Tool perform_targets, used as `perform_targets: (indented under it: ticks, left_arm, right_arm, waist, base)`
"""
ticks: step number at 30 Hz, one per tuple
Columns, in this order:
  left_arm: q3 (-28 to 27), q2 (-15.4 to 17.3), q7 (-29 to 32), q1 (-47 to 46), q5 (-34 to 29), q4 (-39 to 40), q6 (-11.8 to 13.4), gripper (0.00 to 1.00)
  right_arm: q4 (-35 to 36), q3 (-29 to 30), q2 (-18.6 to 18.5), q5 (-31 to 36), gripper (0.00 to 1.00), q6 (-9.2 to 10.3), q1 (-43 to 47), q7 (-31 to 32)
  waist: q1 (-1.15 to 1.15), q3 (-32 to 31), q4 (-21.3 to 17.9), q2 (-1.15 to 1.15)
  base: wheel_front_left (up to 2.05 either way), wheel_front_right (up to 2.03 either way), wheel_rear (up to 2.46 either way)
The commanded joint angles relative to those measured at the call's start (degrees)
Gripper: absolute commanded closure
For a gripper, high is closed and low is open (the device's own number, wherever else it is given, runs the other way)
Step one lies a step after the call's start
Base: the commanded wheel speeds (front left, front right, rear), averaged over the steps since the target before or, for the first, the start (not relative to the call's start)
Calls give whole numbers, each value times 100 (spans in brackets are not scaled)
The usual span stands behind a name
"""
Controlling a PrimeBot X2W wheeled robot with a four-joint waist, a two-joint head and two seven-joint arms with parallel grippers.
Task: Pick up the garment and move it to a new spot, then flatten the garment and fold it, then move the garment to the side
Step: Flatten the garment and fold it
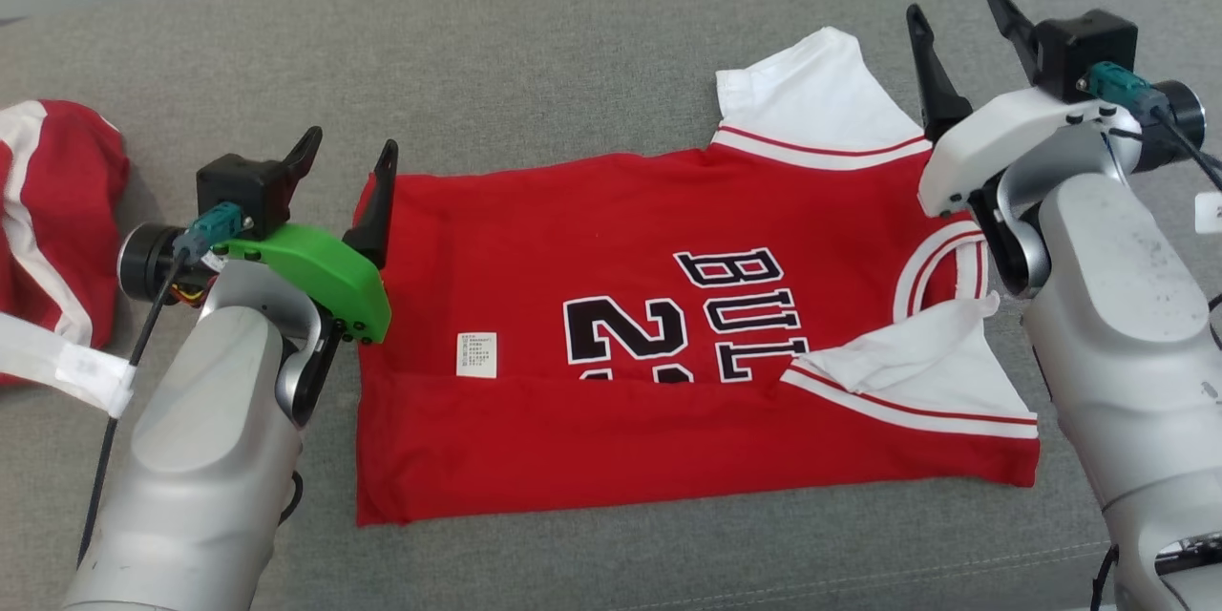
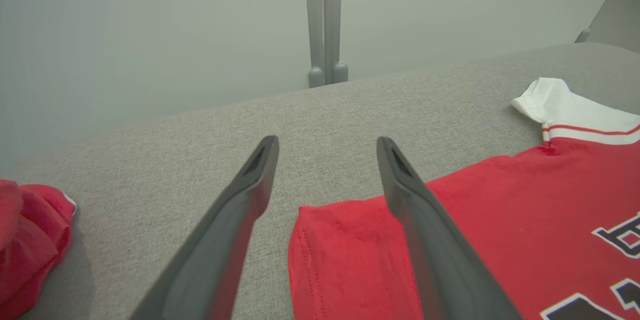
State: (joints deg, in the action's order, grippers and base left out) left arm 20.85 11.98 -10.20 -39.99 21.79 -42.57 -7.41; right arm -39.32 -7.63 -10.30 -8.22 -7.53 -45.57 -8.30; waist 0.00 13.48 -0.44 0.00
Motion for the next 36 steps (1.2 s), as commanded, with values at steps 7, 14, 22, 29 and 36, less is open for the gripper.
perform_targets:
  ticks: [7,14,22,29,36]
  left_arm:
    - [603,149,70,-631,552,-727,-6,0]
    - [1122,172,46,-890,1091,-1108,-6,0]
    - [1581,231,40,-1270,1494,-1454,-7,0]
    - [2025,139,150,-1455,1894,-1475,-7,100]
    - [2389,196,-240,-1646,2105,-1187,-3,100]
  right_arm:
    - [-976,-213,-58,186,0,9,-906,-89]
    - [-1738,-364,6,202,0,9,-1398,-264]
    - [-2437,-554,21,316,0,9,-1908,-214]
    - [-2887,-603,-25,404,0,9,-2314,-200]
    - [-3216,-524,-171,477,0,9,-2612,20]
  waist:
    - [0,707,80,0]
    - [0,891,72,0]
    - [0,1148,71,0]
    - [0,1330,182,0]
    - [0,1485,387,0]
  base:
    - [0,0,0]
    - [0,0,0]
    - [0,0,0]
    - [0,0,0]
    - [0,0,0]
